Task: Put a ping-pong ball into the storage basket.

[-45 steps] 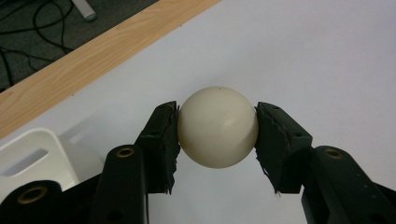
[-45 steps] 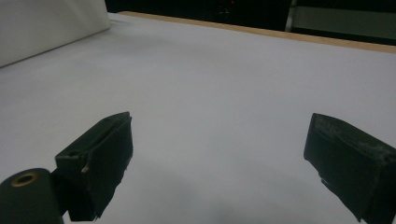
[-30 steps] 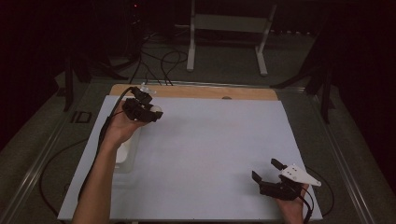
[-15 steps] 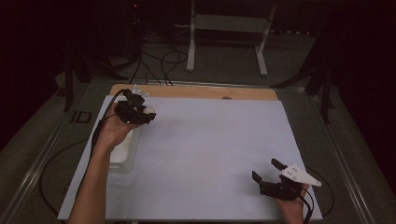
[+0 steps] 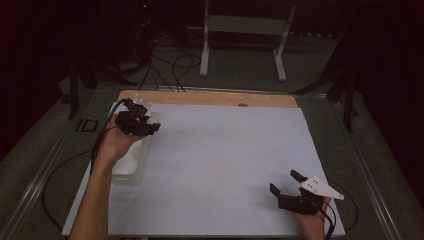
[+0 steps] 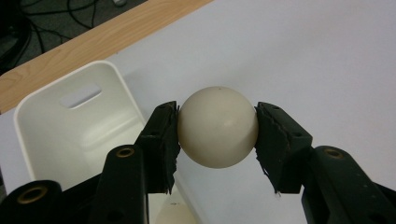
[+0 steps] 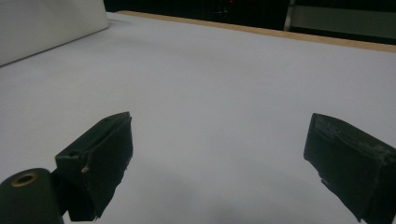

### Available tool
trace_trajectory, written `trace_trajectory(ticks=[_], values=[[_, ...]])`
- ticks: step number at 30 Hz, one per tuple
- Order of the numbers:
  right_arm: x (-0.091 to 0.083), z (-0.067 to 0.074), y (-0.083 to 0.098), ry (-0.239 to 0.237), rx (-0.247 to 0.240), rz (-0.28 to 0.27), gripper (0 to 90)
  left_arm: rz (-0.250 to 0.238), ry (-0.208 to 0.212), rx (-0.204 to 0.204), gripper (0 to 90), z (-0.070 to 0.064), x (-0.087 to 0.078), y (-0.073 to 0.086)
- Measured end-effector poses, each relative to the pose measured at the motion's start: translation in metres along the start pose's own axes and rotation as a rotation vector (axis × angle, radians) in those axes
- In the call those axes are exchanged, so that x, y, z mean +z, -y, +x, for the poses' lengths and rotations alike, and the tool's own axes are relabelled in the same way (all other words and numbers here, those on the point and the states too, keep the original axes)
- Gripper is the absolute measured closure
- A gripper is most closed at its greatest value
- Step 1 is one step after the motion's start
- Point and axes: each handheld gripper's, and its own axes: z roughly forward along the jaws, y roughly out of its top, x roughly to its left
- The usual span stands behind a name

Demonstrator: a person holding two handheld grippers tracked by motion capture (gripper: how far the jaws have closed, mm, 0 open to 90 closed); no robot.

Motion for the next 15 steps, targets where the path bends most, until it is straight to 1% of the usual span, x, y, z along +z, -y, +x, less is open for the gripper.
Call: trace_trajectory(ticks=[9,12,15], values=[[0.0002,0.0004,0.0001,0.000,0.001,0.001,7.6,-0.007,-0.010,-0.018,51.2,0.0051,-0.0046,0.0063],[0.0003,0.0003,0.0001,-0.001,0.001,0.001,7.6,-0.014,-0.014,-0.029,51.2,0.0074,-0.0064,0.0090],[0.0003,0.0005,0.0001,-0.001,0.001,0.002,7.6,-0.012,-0.017,-0.031,51.2,0.0085,-0.0068,0.0103]])
